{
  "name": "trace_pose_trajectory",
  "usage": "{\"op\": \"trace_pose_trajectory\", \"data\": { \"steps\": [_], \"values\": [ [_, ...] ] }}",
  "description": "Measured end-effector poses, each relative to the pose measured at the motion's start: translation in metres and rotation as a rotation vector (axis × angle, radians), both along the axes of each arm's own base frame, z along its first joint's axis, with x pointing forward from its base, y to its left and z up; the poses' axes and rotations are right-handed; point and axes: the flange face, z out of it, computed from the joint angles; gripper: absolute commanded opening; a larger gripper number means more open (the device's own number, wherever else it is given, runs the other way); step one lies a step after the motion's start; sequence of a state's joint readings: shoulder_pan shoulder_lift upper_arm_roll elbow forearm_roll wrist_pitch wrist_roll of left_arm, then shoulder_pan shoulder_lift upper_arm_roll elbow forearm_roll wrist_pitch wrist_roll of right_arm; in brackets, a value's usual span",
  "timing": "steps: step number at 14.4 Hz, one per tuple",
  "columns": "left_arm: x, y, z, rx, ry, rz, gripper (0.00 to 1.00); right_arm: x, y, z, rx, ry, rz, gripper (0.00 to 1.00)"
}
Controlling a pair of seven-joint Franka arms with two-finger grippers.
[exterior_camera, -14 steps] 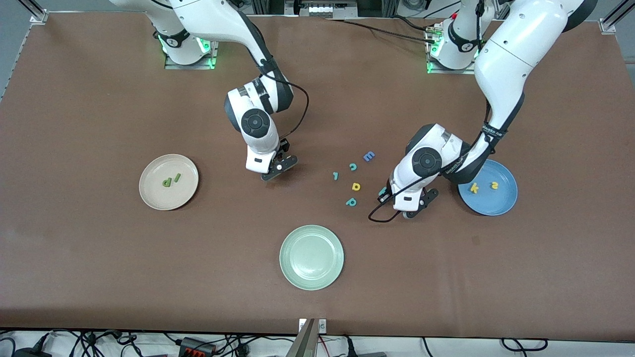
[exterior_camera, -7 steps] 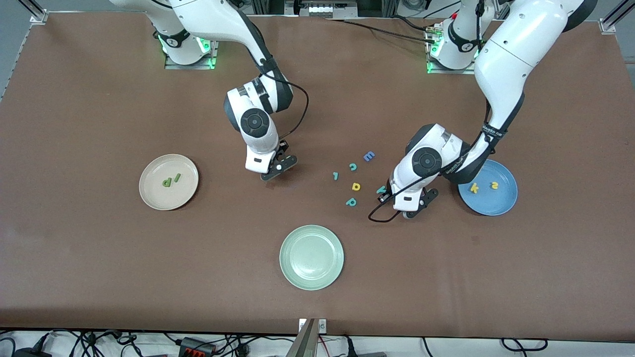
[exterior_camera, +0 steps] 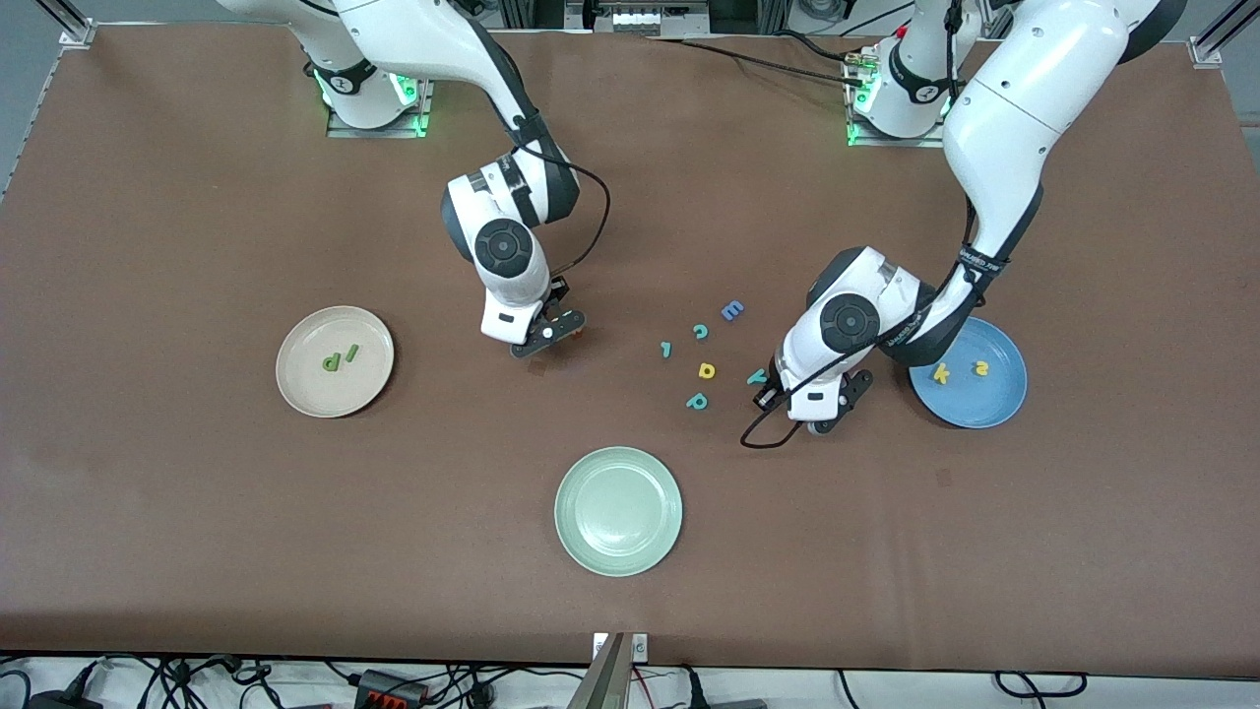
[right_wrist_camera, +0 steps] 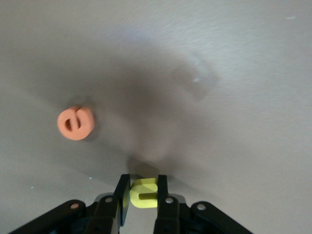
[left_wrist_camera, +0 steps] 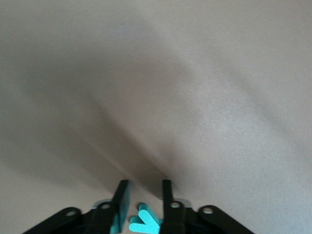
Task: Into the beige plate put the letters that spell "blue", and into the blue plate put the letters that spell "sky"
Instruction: 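Place the yellow u on the beige plate with the right gripper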
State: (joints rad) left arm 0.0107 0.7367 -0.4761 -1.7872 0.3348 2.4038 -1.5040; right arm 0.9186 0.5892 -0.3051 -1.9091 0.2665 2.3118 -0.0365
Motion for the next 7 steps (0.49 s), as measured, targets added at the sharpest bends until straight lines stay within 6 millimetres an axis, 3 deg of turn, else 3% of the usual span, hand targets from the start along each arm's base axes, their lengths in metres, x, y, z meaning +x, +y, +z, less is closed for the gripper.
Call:
{"op": "trace_pose_trajectory", "data": {
  "steps": [3, 7],
  "values": [
    [-0.006, -0.006, -0.001, 0.017, 0.028, 0.002, 0.71, 0.038, -0.050, 0.019, -0.012, -0.042, -0.103, 0.09],
    [-0.020, -0.029, -0.002, 0.021, 0.037, -0.093, 0.70, 0.091, -0.161, 0.039, -0.030, -0.073, -0.267, 0.09]
  ]
}}
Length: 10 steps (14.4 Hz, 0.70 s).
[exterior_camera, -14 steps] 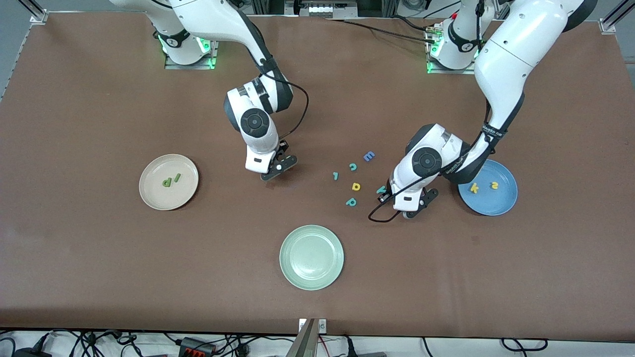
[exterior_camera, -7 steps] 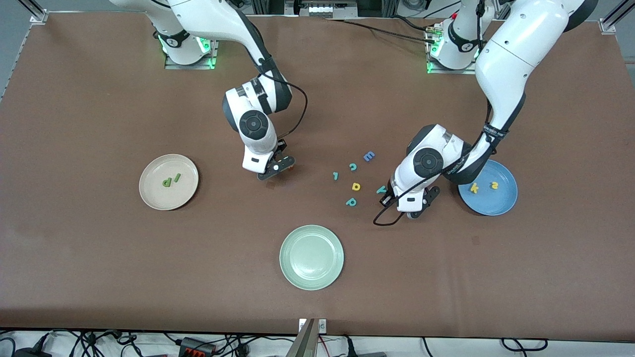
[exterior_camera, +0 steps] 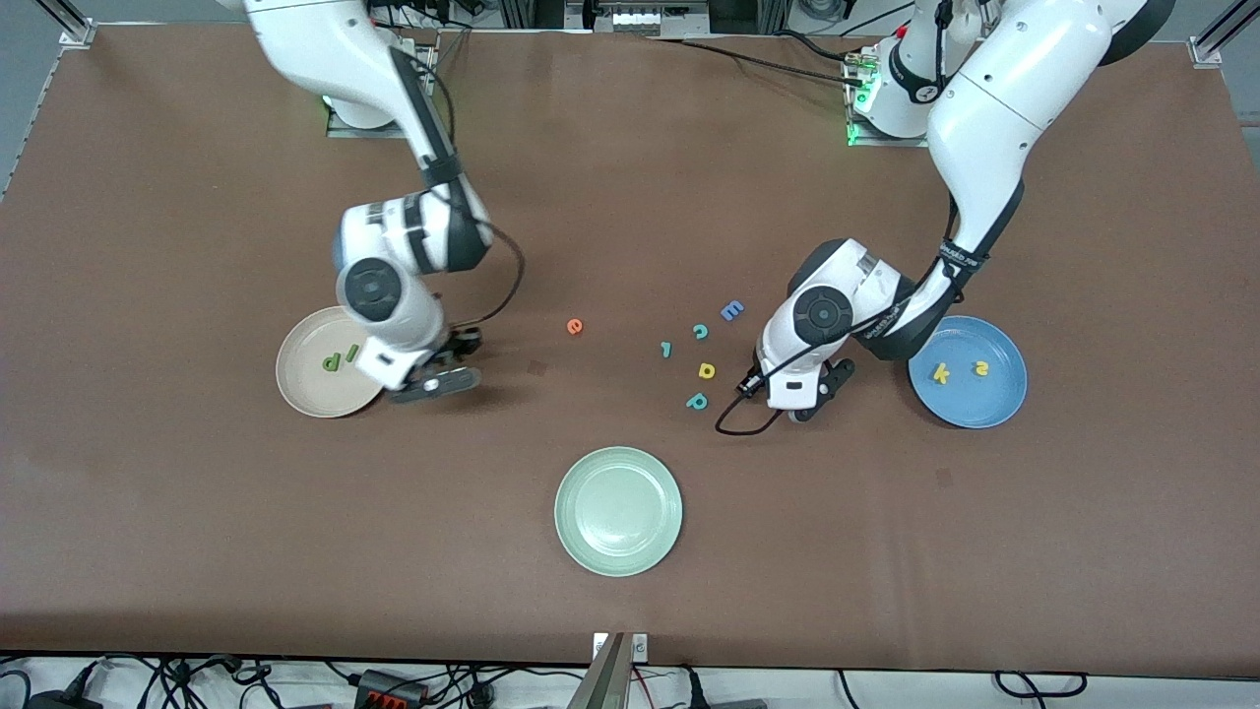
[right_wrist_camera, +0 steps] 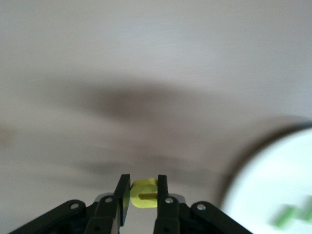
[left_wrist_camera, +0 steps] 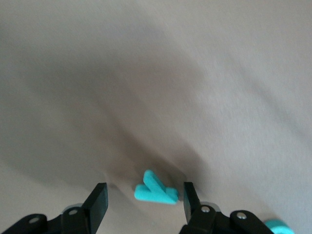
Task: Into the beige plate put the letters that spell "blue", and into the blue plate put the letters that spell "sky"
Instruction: 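Place the yellow u on the beige plate with the right gripper, then carry the cyan y to the blue plate while the right gripper reaches the e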
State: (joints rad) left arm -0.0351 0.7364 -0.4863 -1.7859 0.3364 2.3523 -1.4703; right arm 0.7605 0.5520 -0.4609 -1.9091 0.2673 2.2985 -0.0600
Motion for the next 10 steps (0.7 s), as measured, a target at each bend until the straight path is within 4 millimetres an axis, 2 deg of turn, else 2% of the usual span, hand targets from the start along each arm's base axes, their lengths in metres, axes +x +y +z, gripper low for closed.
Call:
{"op": "trace_pose_trajectory", "data": {
  "steps": [2, 4, 6, 8, 9, 10],
  "values": [
    [-0.001, -0.003, 0.000, -0.001, 0.000, -0.012, 0.61, 0.011, -0.057, 0.002, -0.016, 0.037, -0.038, 0.09],
    [-0.001, -0.002, 0.000, 0.000, -0.001, -0.014, 0.58, 0.008, -0.095, -0.003, -0.019, 0.126, -0.068, 0.09],
    [-0.001, -0.001, 0.000, 0.007, -0.007, -0.026, 0.34, 0.003, -0.106, -0.007, -0.018, 0.184, -0.081, 0.10],
    [0.000, 0.000, 0.000, 0.026, -0.026, -0.053, 0.21, 0.000, -0.107, -0.010, -0.019, 0.198, -0.084, 0.17],
    [0.001, -0.001, 0.001, 0.027, -0.030, -0.057, 0.19, -0.002, -0.108, -0.013, -0.021, 0.204, -0.085, 0.33],
    [0.001, -0.001, 0.001, 0.027, -0.031, -0.057, 0.19, -0.003, -0.109, -0.015, -0.024, 0.209, -0.087, 0.92]
  ]
}}
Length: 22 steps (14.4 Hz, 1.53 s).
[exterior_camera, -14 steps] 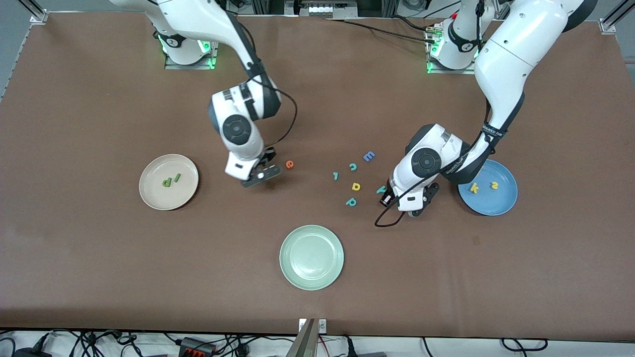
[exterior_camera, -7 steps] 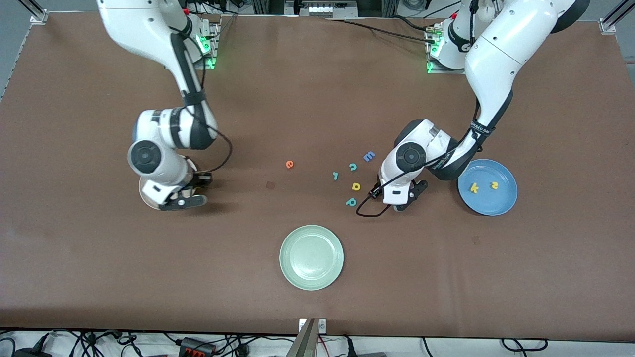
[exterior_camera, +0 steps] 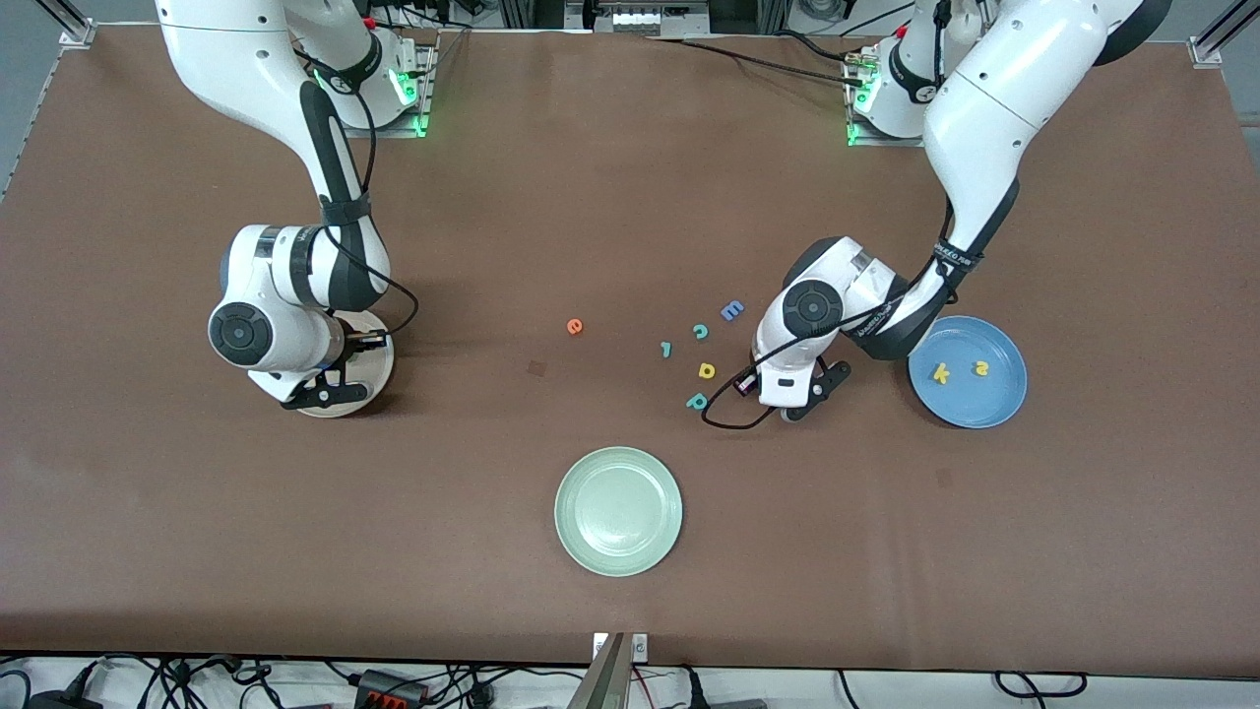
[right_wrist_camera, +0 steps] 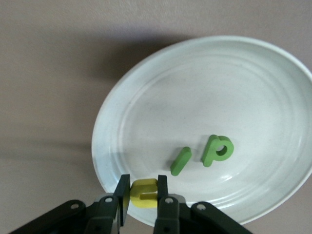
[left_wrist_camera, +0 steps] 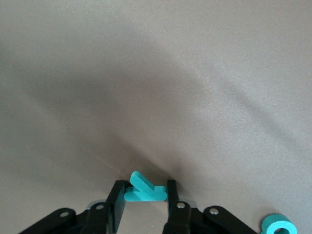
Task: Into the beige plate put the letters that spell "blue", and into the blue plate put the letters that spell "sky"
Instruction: 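Carry the cyan y to the blue plate while the right gripper reaches the e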
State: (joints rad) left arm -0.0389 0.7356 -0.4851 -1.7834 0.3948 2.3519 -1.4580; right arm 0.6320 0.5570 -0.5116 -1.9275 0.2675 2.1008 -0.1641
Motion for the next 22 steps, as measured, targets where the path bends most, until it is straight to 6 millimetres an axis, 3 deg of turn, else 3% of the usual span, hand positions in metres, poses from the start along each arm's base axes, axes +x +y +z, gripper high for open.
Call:
{"op": "trace_pose_trajectory", "data": {
  "steps": [1, 4, 6, 8, 11, 13, 17, 20, 22],
  "values": [
    [0.000, 0.000, 0.000, 0.000, 0.000, 0.000, 0.18, -0.001, -0.001, -0.002, -0.002, 0.003, -0.001, 1.00],
    [0.000, 0.000, 0.000, 0.000, 0.000, 0.000, 0.14, 0.001, 0.002, -0.002, -0.003, -0.006, 0.001, 1.00],
    [0.001, 0.001, 0.000, 0.004, 0.000, -0.001, 0.14, 0.009, 0.017, 0.013, 0.016, -0.040, 0.016, 1.00],
    [0.002, 0.010, 0.003, 0.043, 0.019, -0.035, 0.14, 0.014, 0.058, 0.032, 0.073, -0.085, 0.025, 1.00],
    [0.018, 0.037, 0.032, 0.127, 0.082, -0.130, 0.14, -0.003, 0.152, 0.041, 0.146, -0.152, 0.043, 1.00],
    [0.032, 0.069, 0.059, 0.162, 0.114, -0.199, 0.14, -0.022, 0.206, 0.037, 0.135, -0.202, 0.030, 1.00],
    [0.054, 0.166, 0.090, 0.163, 0.184, -0.351, 0.15, -0.048, 0.267, 0.015, 0.122, -0.291, 0.054, 1.00],
    [0.061, 0.257, 0.088, 0.112, 0.250, -0.466, 0.16, -0.071, 0.305, -0.002, 0.125, -0.313, 0.098, 1.00],
    [0.048, 0.313, 0.070, 0.058, 0.300, -0.531, 0.16, -0.088, 0.329, -0.013, 0.118, -0.307, 0.079, 1.00]
  ]
}}
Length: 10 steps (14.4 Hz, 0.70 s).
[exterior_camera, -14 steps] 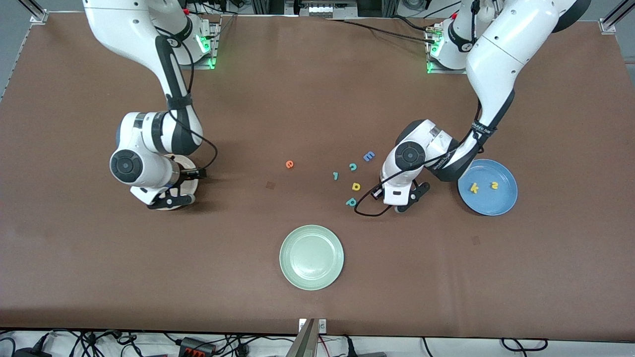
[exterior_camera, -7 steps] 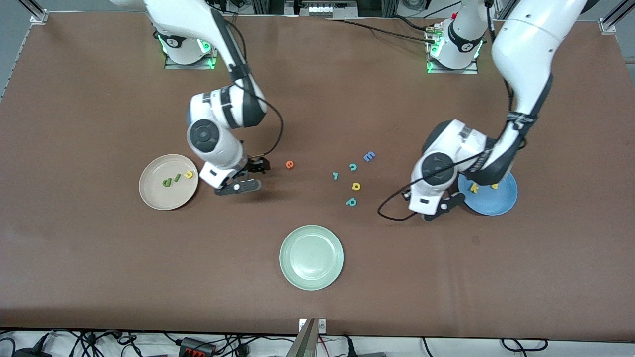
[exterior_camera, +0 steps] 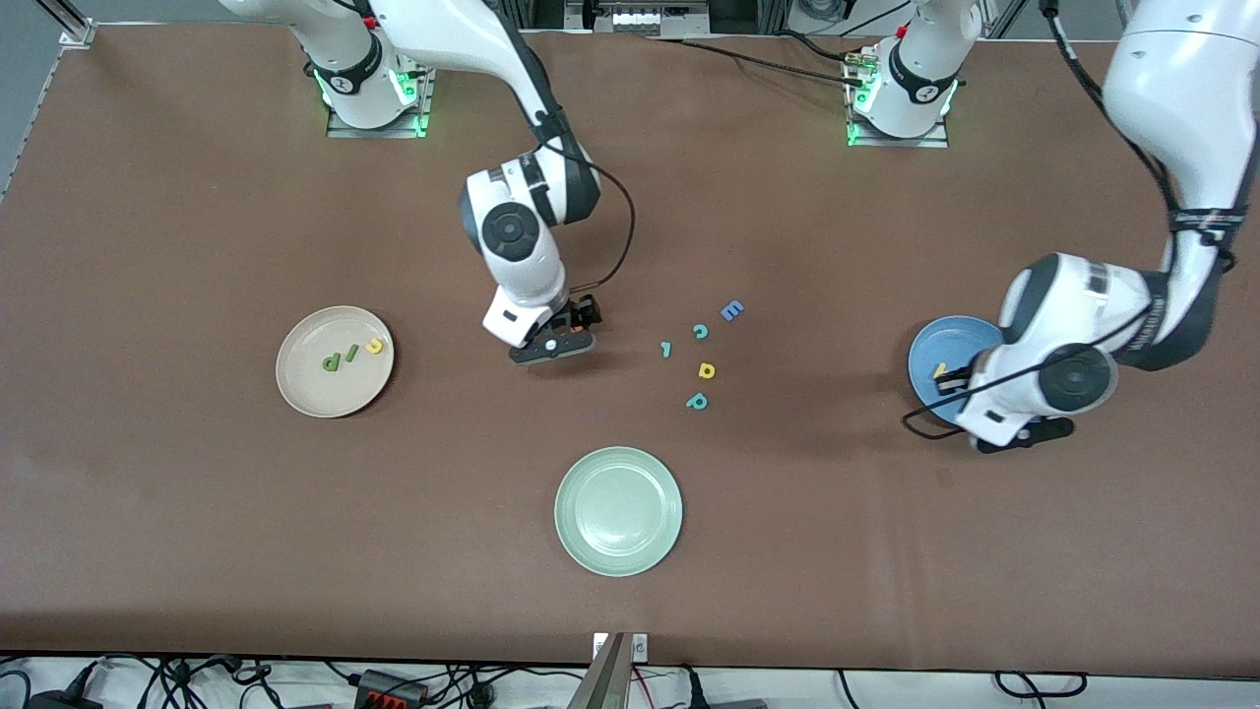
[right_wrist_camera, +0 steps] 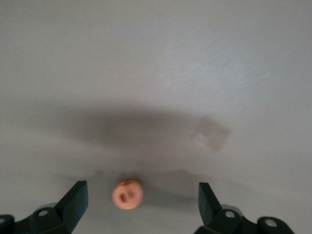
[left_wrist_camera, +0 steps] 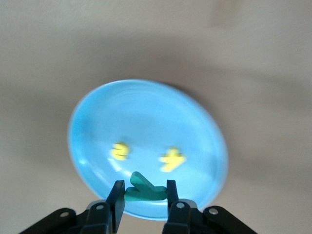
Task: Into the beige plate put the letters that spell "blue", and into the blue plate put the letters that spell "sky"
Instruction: 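Carry the cyan y to the blue plate while the right gripper reaches the e, then release the y on the blue plate while the right gripper grasps the e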
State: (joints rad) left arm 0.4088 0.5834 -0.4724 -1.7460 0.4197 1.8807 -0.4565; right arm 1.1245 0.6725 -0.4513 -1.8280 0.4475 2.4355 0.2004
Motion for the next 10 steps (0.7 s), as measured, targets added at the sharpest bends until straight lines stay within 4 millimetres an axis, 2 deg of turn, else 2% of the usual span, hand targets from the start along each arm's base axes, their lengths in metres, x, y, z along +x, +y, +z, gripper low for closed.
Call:
{"op": "trace_pose_trajectory", "data": {
  "steps": [1, 3, 4, 5, 6, 9, 10],
  "values": [
    [-0.010, 0.008, -0.011, -0.016, 0.020, -0.012, 0.16, -0.006, 0.007, -0.004, -0.004, 0.001, 0.004, 1.00],
    [-0.028, 0.000, -0.032, -0.044, 0.014, -0.039, 0.22, -0.010, 0.010, -0.010, -0.014, 0.005, 0.012, 0.97],
    [-0.037, -0.001, -0.039, -0.054, 0.008, -0.045, 0.43, -0.010, 0.009, -0.014, -0.019, 0.007, 0.011, 0.91],
    [-0.042, 0.001, -0.043, -0.061, 0.003, -0.049, 0.75, -0.009, 0.008, -0.016, -0.022, 0.007, 0.011, 0.86],
    [-0.045, 0.005, -0.044, -0.065, 0.001, -0.050, 1.00, -0.009, 0.009, -0.017, -0.023, 0.005, 0.012, 0.81],
    [-0.046, 0.008, -0.037, -0.063, -0.009, -0.050, 1.00, -0.008, 0.014, -0.017, -0.021, -0.002, 0.019, 0.64],
    [-0.043, 0.004, -0.030, -0.061, -0.011, -0.056, 1.00, -0.009, 0.016, -0.018, -0.021, -0.002, 0.023, 0.63]
  ]
}}
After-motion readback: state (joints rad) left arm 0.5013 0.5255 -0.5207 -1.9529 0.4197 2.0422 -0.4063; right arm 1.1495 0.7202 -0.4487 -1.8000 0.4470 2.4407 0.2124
